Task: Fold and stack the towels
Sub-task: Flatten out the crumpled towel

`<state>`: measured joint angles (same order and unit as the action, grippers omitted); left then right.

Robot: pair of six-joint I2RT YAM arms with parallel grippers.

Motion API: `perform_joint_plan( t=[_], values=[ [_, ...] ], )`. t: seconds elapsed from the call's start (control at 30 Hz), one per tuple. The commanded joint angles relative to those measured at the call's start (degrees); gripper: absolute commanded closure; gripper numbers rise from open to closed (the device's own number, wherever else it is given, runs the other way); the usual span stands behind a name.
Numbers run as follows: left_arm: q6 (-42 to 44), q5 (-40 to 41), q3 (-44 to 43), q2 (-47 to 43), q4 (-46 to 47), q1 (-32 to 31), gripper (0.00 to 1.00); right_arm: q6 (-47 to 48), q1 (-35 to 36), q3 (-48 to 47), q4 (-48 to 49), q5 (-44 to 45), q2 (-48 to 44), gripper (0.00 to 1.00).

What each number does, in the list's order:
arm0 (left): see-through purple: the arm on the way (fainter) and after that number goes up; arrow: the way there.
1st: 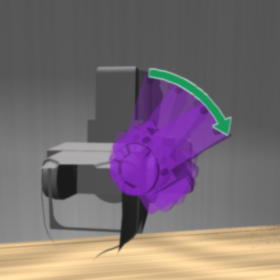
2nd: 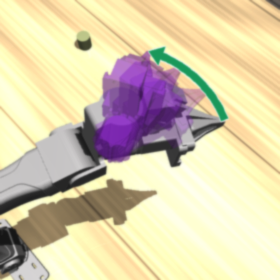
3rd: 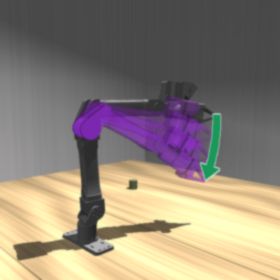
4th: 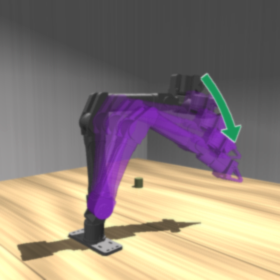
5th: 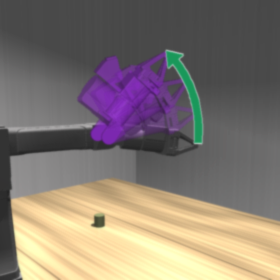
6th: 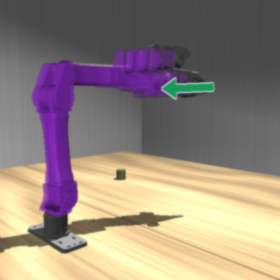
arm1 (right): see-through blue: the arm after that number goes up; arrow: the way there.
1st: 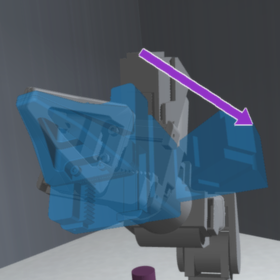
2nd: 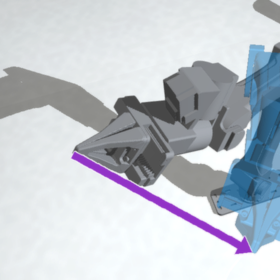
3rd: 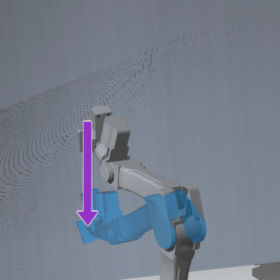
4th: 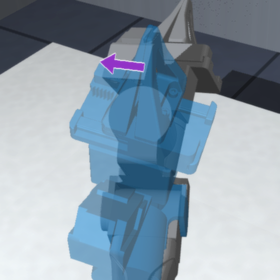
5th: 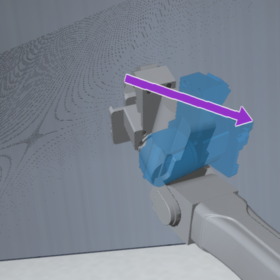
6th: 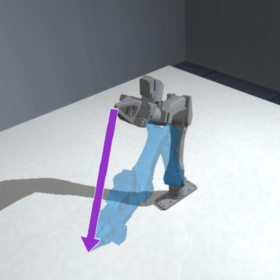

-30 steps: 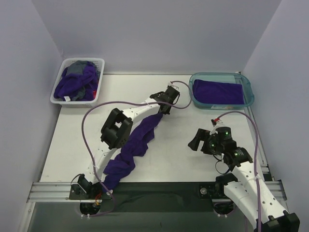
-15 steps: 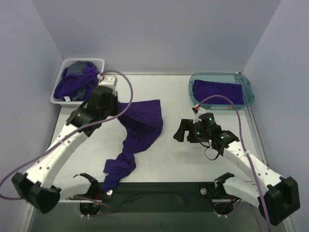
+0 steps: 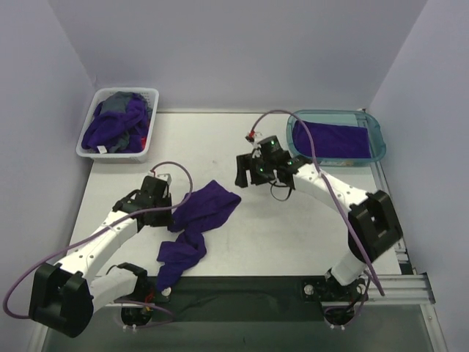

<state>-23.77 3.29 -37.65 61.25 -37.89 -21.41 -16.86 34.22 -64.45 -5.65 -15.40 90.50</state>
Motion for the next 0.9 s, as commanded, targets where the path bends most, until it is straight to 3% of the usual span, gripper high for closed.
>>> perform_joint_plan(
  t=[0.0,0.07,0.27,0.53,0.87],
  values=[
    [0.13,-2.06,-1.38,-0.79,4.75,1.19,1.00,7.28,0.50,-9.95,-0.05,-1.11,8.88,0.35],
    [0.30,-2.58,-1.11,-0.44,5.10,1.72,1.00,9.30,0.76,-14.63,-1.11,-2.35,15.19,0.44],
    [0.65,-2.76,-1.29,-0.26,5.11,2.77,1.00,13.34,3.31,-27.74,-5.33,-4.02,27.60,0.58],
    [0.74,-3.29,-1.02,-0.87,5.63,3.83,1.00,14.93,7.09,-35.74,-8.50,0.01,35.62,0.60],
    [0.74,-3.29,-0.67,-2.19,5.55,4.18,1.00,15.55,11.13,-40.58,-11.66,11.43,41.86,0.55]
  ],
)
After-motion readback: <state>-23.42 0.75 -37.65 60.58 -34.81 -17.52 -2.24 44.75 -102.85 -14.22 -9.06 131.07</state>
